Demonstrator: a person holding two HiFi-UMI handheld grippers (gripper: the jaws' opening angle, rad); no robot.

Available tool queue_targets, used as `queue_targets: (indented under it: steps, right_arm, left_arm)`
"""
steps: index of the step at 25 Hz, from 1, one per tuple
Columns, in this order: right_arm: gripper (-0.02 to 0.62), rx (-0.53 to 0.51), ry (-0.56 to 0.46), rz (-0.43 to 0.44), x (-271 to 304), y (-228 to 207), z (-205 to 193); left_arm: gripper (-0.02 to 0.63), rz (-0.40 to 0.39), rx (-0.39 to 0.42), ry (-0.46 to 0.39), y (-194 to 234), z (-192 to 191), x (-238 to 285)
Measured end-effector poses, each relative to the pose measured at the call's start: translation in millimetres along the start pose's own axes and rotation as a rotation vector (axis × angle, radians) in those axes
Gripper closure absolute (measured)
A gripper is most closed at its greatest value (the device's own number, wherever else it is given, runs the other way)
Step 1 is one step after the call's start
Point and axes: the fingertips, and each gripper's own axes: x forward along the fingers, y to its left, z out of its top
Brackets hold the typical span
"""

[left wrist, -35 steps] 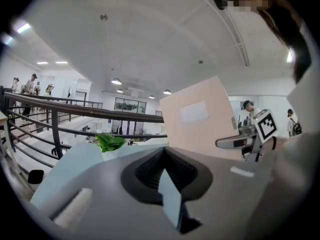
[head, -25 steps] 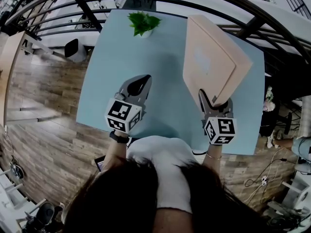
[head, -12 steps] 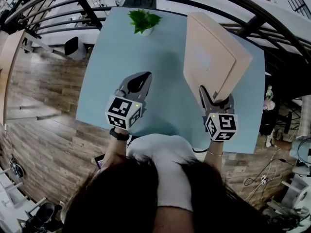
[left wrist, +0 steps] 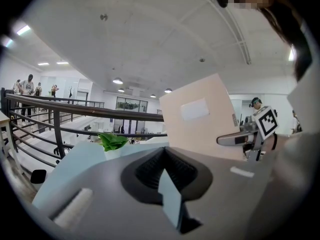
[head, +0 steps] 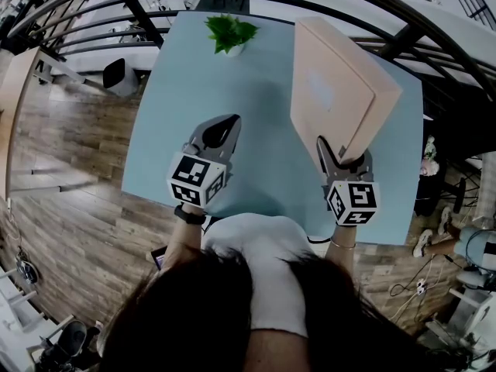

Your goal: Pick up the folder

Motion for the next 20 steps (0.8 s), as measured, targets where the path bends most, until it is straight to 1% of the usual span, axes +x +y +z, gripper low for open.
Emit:
queue_targets:
  steps: [20]
  right_arm:
    - [0.319,0.042,0.012,-0.009,-2.3,0.4,-6.9]
  left_arm:
    - [0.549,-0.004,-0.01,0.008,2.7,-2.8,-4.1]
